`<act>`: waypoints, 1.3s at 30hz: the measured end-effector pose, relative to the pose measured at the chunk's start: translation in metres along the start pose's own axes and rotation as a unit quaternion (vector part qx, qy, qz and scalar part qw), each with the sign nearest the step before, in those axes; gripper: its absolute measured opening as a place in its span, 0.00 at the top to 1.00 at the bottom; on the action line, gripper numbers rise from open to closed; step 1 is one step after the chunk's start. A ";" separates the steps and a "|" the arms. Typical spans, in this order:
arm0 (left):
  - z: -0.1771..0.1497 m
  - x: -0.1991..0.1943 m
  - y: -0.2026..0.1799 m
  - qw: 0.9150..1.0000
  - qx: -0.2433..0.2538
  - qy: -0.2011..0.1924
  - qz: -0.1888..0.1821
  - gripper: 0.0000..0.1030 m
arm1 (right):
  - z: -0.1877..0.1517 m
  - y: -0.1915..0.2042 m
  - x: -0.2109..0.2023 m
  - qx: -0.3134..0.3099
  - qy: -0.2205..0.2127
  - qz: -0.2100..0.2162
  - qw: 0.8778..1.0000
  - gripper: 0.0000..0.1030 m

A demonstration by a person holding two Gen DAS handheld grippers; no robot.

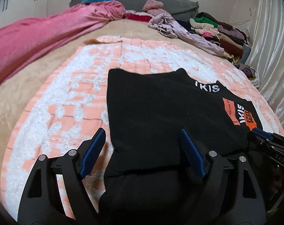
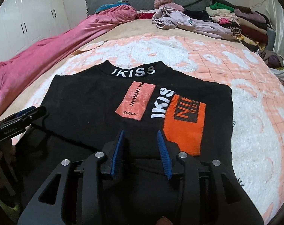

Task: Fold small clothes
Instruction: 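Grasp the sweatshirt hem with both tools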

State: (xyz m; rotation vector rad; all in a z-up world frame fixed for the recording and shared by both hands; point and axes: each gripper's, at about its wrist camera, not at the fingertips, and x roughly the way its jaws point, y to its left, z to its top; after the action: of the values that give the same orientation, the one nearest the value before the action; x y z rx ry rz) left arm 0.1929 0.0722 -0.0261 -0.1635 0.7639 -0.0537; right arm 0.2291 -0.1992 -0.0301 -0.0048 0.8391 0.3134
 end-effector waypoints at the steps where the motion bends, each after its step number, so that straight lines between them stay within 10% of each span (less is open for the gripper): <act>1: 0.000 -0.003 0.000 1.000 0.002 -0.004 0.002 0.28 | -0.001 0.000 -0.002 0.001 -0.001 -0.005 1.000 0.56; 39: -0.020 -0.056 0.023 0.998 -0.020 -0.046 0.035 0.09 | -0.006 0.003 -0.048 0.026 -0.046 -0.019 0.998 0.15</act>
State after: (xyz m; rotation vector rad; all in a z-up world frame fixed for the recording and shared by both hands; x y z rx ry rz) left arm 0.1387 0.0985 -0.0055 -0.1760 0.6785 0.0362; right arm 0.1938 -0.2098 0.0018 0.0410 0.7549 0.2544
